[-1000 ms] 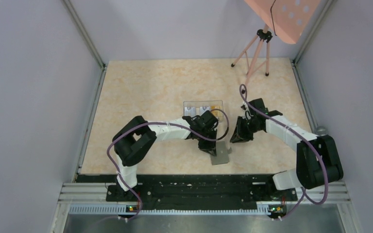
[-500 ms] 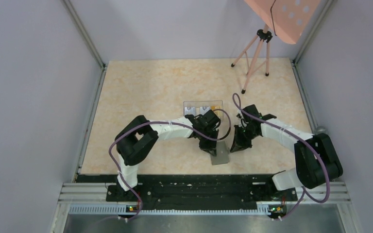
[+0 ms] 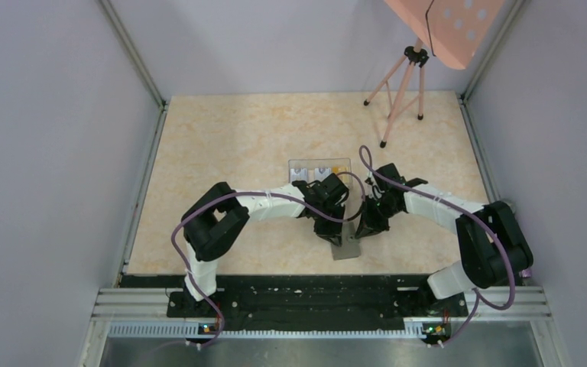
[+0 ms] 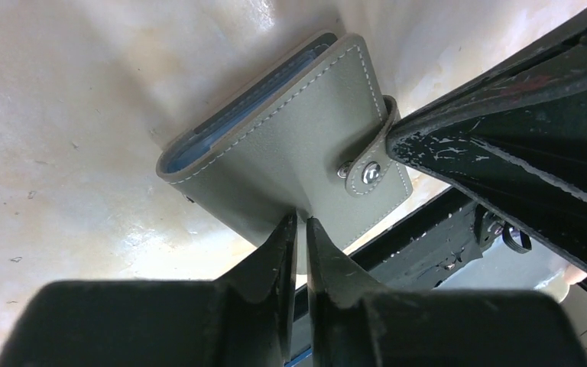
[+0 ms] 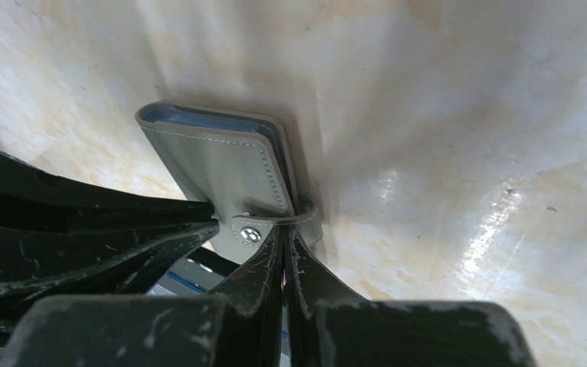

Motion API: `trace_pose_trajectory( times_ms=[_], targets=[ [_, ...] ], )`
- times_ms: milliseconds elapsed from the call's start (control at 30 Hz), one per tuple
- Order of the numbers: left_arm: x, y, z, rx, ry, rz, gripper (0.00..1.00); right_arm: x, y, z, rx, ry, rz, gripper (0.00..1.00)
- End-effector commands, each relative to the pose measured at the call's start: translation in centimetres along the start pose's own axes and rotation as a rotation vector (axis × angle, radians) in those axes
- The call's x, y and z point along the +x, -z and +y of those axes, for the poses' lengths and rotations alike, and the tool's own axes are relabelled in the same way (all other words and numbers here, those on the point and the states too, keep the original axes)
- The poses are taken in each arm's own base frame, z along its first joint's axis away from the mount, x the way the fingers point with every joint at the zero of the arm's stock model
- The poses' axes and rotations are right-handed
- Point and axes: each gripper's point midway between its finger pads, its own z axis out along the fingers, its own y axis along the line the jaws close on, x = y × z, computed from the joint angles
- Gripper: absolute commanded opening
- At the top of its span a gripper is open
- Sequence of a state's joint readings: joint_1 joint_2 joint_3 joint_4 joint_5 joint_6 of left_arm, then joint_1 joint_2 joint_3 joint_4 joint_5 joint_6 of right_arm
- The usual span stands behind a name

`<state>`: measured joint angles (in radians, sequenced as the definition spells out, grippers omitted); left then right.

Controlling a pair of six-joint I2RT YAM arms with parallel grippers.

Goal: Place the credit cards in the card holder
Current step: Close the card holder at the center of the board.

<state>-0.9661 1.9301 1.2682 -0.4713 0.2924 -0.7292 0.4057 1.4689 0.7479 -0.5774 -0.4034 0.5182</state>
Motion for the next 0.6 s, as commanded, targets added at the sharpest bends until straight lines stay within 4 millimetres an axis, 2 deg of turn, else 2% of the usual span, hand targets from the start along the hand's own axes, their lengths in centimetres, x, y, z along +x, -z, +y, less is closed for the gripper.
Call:
trace_pose_trajectory(
  times_ms=[0,133,300,567],
  targets=[
    [-0.2,-0.3,0.1,-0.018,-0.024,-0.014,0.19,-1.3,-0.1,1.9,-0.056,0.035,-0.029,0.0],
    [-0.6,0.1,-0.8,0.037,-0.005,-0.046,0.34,-0.7,-1.0,1.0,-0.032,0.023,-0.002,0.0],
    [-1.3,0.9,-2.1,0.153,0.053,-0.091,0.45,0.0,-1.6,0.2,-0.016,0.008,0.011,0.0],
    [-2.1,1.1,-2.4,0.321,0.178,-0.122,0.47,0.1,-1.7,0.1,-0.016,0.004,0.011,0.0]
  ],
)
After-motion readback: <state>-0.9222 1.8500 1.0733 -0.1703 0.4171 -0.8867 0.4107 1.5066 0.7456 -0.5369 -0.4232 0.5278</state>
